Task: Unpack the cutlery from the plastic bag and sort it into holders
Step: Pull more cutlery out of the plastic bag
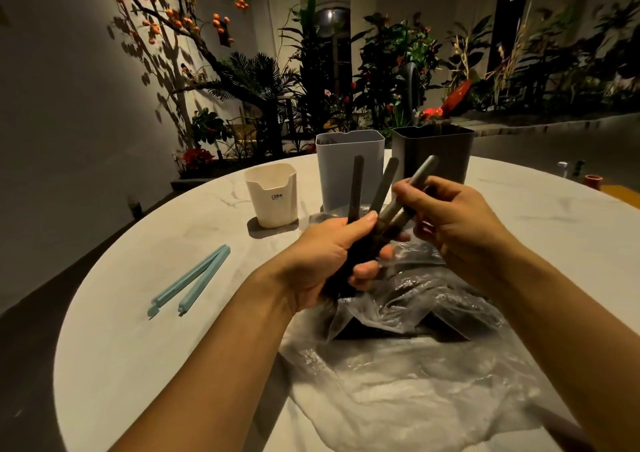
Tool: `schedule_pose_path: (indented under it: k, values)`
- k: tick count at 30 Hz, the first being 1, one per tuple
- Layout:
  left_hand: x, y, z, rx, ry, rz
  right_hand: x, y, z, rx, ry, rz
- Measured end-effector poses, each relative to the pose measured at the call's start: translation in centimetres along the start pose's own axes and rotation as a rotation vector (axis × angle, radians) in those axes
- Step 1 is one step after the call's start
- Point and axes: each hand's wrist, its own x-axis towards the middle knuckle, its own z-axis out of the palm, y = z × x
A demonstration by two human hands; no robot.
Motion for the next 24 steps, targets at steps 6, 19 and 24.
schedule_pose_path:
  k: [6, 19, 24]
  values:
    - [0.8, -0.2, -0.5, -0.064, 0.238, 0.163, 0.7, -0.2, -2.2, 0.441, 0.16, 0.169]
    - [1.8, -0.4, 0.0, -0.172, 0.671, 0.462, 0.1, 0.9, -0.4, -0.117, -0.281, 0.088]
    - [1.8, -0.8, 1.2, 0.023, 0.602, 0.333, 0.3, 1.0, 0.6, -0.375, -0.312, -0.035]
